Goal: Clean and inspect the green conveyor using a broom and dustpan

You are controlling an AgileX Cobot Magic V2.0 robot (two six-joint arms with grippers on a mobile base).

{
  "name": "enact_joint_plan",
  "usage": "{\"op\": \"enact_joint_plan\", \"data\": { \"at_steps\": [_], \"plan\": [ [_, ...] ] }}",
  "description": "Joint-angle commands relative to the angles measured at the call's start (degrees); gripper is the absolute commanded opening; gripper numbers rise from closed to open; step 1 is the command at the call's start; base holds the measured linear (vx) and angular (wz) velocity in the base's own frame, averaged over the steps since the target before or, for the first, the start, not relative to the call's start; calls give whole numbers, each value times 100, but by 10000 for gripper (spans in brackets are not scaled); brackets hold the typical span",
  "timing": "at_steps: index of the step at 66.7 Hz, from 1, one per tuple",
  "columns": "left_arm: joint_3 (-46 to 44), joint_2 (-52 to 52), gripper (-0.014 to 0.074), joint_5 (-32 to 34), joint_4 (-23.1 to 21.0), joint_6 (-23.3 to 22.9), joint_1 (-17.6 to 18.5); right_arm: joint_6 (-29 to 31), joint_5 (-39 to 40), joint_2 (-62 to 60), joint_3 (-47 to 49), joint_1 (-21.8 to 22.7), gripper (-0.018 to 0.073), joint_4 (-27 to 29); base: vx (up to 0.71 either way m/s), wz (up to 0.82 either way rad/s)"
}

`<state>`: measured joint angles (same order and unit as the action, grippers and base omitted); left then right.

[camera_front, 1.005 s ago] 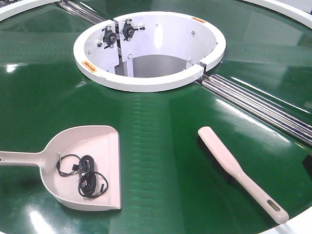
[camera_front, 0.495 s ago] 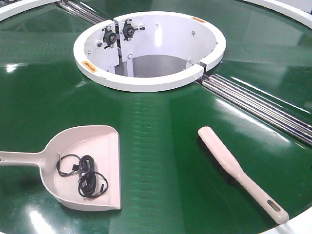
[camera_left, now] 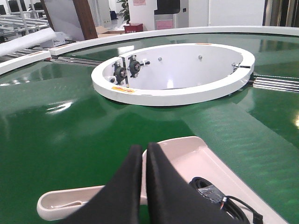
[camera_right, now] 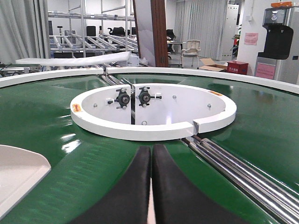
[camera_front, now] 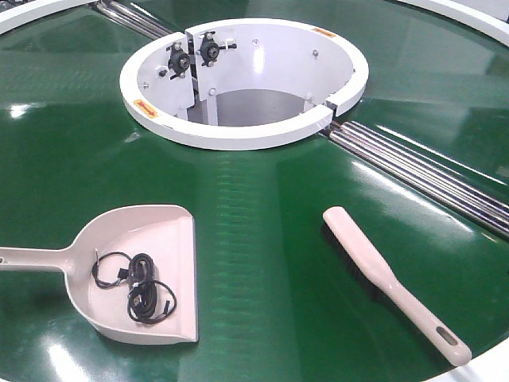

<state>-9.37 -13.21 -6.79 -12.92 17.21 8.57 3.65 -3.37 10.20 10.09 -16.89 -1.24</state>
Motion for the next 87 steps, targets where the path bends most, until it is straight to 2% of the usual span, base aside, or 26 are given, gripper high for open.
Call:
{"op": "enact_joint_plan", "data": {
  "at_steps": [1,14,23,28,32,37,45,87],
  "plan": [
    [-189,-66,-8,372,-69,-47,38,32,446,37,163,16,-10,4,0,0],
    [-21,324,-7,363,7,-47,32,44,446,37,163,16,-10,4,0,0],
    [544,677,-7,734,161,-136,32,44,446,37,163,16,-10,4,0,0],
    [977,873,-7,1101,466,-479,32,44,446,37,163,16,-10,4,0,0],
    [1274,1045,-7,1378,909,-984,32,44,446,37,163,16,-10,4,0,0],
    [1245,1238,-7,1074,1374,-1611,32,44,446,37,163,16,-10,4,0,0],
    [1253,1489,-7,918,1585,-1979,32,44,446,37,163,16,-10,4,0,0],
    [1253,1475,-7,842,1585,-1998,32,44,446,37,163,16,-10,4,0,0]
  ]
}}
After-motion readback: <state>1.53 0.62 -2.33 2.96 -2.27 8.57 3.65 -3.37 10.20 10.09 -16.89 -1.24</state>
